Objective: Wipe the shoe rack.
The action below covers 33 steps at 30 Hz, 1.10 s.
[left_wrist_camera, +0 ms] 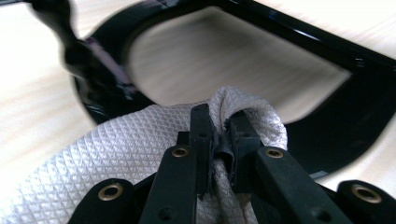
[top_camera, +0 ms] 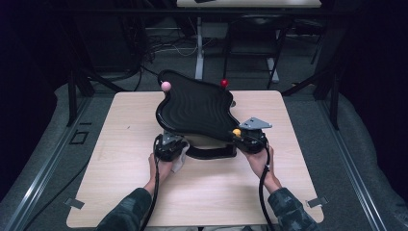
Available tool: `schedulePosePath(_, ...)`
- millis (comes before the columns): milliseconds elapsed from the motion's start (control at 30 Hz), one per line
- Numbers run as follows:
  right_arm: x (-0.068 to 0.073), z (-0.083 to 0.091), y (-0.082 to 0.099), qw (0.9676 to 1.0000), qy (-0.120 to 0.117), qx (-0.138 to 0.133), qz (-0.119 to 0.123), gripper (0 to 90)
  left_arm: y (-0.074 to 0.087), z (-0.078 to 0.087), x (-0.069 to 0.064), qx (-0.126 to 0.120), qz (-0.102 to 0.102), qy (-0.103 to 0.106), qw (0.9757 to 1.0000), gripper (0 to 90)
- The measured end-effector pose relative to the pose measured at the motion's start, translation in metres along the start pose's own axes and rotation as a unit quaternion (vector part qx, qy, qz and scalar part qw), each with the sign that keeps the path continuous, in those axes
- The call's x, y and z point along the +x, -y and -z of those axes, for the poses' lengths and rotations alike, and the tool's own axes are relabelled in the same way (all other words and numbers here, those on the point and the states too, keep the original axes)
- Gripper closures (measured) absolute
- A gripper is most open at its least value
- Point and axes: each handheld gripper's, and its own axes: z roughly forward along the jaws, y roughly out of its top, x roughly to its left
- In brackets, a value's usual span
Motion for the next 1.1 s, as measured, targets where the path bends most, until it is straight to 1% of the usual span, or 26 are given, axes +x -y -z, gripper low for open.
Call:
schedulePosePath(33,0.000,0.000,0.000,1.0000,0.000,0.000,-0.001,59.6,0.000,0.000,-0.004,0.000,-0.002,0.001,1.0000,82.8)
schedulePosePath(67,0.000,0.000,0.000,1.0000,0.000,0.000,0.000,59.6,0.000,0.000,-0.004,0.000,-0.002,0.001,1.0000,82.8)
schedulePosePath(133,0.000,0.000,0.000,1.0000,0.000,0.000,-0.001,59.6,0.001,0.000,-0.012,-0.001,-0.003,0.002,1.0000,82.7)
schedulePosePath(167,0.000,0.000,0.000,1.0000,0.000,0.000,-0.001,59.6,0.001,0.001,-0.014,0.001,-0.007,0.002,1.0000,82.7)
schedulePosePath(300,0.000,0.000,0.000,1.0000,0.001,0.001,-0.002,59.7,0.002,0.002,-0.020,0.003,-0.005,0.006,1.0000,82.7)
schedulePosePath(333,0.000,0.000,0.000,1.0000,0.001,0.001,-0.001,59.6,0.002,0.003,-0.025,0.004,-0.007,0.011,0.9999,82.7)
schedulePosePath(367,0.000,0.000,0.000,1.0000,0.001,0.001,-0.001,59.6,0.002,0.003,-0.025,0.004,-0.007,0.011,0.9999,82.7)
schedulePosePath(400,0.000,0.000,0.000,1.0000,0.002,0.000,-0.001,59.6,0.003,0.003,-0.032,0.004,-0.008,0.017,0.9998,82.7)
schedulePosePath(433,0.000,0.000,0.000,1.0000,0.002,0.000,0.000,59.7,0.003,0.003,-0.032,0.004,-0.008,0.017,0.9998,82.7)
schedulePosePath(500,0.000,0.000,0.000,1.0000,0.001,0.001,-0.001,59.7,0.003,0.004,-0.039,0.006,-0.010,0.026,0.9996,82.7)
schedulePosePath(567,0.000,0.000,0.000,1.0000,0.001,0.000,0.001,59.6,0.002,0.003,-0.045,0.008,-0.018,0.034,0.9992,82.6)
schedulePosePath(600,0.000,0.000,0.000,1.0000,0.001,0.000,0.001,59.6,0.002,0.003,-0.045,0.008,-0.018,0.034,0.9992,82.7)
schedulePosePath(667,0.000,0.000,0.000,1.0000,0.000,0.001,0.001,59.7,0.001,0.003,-0.042,0.011,-0.021,0.031,0.9992,82.8)
schedulePosePath(700,0.000,0.000,0.000,1.0000,0.000,0.001,0.001,59.7,0.001,0.003,-0.040,0.010,-0.024,0.023,0.9994,82.8)
schedulePosePath(733,0.000,0.000,0.000,1.0000,0.000,0.001,0.001,59.7,0.001,0.003,-0.032,0.011,-0.018,0.010,0.9997,82.9)
schedulePosePath(800,0.000,0.000,0.000,1.0000,0.000,0.000,0.001,59.7,0.001,0.004,-0.023,0.012,-0.012,0.000,0.9998,82.8)
schedulePosePath(833,0.000,0.000,0.000,1.0000,0.000,0.000,0.001,59.7,0.001,0.004,-0.023,0.012,-0.012,0.000,0.9998,82.9)
schedulePosePath(867,0.000,0.000,0.000,1.0000,-0.001,0.001,0.001,59.7,0.000,0.004,-0.014,0.013,-0.003,-0.010,0.9999,82.8)
schedulePosePath(900,0.000,0.000,0.000,1.0000,-0.001,0.001,0.001,59.7,0.000,0.004,-0.014,0.013,-0.003,-0.010,0.9999,82.8)
schedulePosePath(933,0.000,0.000,0.000,1.0000,0.004,-0.001,0.001,59.7,-0.001,0.003,-0.010,0.013,0.000,-0.010,0.9999,82.8)
schedulePosePath(967,0.000,0.000,0.000,1.0000,0.001,0.000,0.000,59.7,-0.003,0.002,-0.003,0.014,0.000,-0.015,0.9998,82.8)
schedulePosePath(1000,0.000,0.000,0.000,1.0000,0.001,0.000,0.000,59.7,-0.003,0.002,-0.003,0.014,0.000,-0.015,0.9998,82.8)
schedulePosePath(1067,0.000,0.000,0.000,1.0000,0.001,0.000,0.001,59.7,-0.006,0.001,0.002,0.018,0.001,-0.014,0.9997,82.8)
schedulePosePath(1100,0.000,0.000,0.000,1.0000,0.001,0.000,0.001,59.7,-0.009,-0.001,0.004,0.020,0.000,-0.021,0.9996,82.8)
